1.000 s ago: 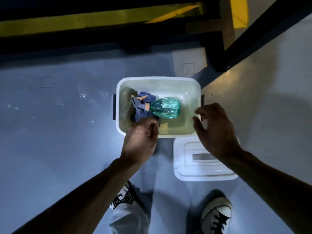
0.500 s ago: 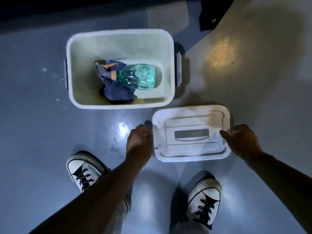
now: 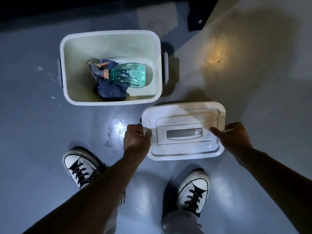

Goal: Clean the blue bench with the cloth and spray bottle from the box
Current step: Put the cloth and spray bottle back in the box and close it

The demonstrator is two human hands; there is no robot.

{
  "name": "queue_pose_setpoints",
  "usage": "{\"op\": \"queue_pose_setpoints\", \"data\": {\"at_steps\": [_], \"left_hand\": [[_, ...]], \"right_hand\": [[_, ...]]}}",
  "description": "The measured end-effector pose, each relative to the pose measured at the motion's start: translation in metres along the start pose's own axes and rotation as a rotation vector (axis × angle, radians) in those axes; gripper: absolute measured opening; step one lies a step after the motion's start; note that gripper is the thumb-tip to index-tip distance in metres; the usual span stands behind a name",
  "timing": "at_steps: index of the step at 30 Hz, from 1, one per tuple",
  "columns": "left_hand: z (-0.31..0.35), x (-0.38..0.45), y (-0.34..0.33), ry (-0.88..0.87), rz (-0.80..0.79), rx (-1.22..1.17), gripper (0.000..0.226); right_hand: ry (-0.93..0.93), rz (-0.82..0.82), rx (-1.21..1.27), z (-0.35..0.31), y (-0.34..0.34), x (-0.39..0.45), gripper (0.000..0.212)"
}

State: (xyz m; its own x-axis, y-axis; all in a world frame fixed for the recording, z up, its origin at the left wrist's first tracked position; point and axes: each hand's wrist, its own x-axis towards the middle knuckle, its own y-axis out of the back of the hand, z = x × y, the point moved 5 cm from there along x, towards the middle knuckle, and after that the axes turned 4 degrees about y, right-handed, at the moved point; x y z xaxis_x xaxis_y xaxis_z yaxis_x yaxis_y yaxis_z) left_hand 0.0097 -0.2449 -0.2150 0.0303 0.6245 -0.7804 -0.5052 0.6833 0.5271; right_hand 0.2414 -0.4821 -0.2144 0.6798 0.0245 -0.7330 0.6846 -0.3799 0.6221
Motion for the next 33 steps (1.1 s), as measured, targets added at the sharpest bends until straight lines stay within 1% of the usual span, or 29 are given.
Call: {"op": "queue_pose_setpoints", "data": {"at_steps": [5, 10, 17, 20, 23, 28, 31, 33], "left_hand": [[0.026, -0.044, 0.053, -0.033, 0.012, -0.035, 0.025], [0.059, -0.055, 0.116, -0.072, 0.089, -0.071, 0.027], [0.103, -0.016, 0.200, -0.155, 0.208, -0.078, 0.028], [0.114, 0.010, 0.225, -0.211, 0.231, -0.052, 0.028], [0.118, 0.039, 0.239, -0.219, 0.247, -0.032, 0.027], [0.118, 0.082, 0.237, -0.218, 0.269, -0.030, 0.023], [0.117, 0.097, 0.231, -0.271, 0.295, -0.035, 0.019], [0.116, 0.104, 0.229, -0.278, 0.302, -0.046, 0.020]], "right_hand": [[0.087, 0.026, 0.044, -0.047, 0.041, -0.056, 0.060], [0.152, 0.067, 0.068, -0.110, 0.057, -0.093, 0.061], [0.245, 0.087, 0.076, -0.199, 0.025, -0.108, 0.059], [0.263, 0.066, 0.056, -0.230, 0.001, -0.101, 0.064], [0.267, 0.055, 0.029, -0.252, -0.023, -0.088, 0.068], [0.267, 0.038, -0.015, -0.276, -0.053, -0.064, 0.070], [0.314, 0.055, -0.077, -0.283, -0.065, -0.054, 0.074], [0.326, 0.077, -0.085, -0.281, -0.071, -0.052, 0.071]]}}
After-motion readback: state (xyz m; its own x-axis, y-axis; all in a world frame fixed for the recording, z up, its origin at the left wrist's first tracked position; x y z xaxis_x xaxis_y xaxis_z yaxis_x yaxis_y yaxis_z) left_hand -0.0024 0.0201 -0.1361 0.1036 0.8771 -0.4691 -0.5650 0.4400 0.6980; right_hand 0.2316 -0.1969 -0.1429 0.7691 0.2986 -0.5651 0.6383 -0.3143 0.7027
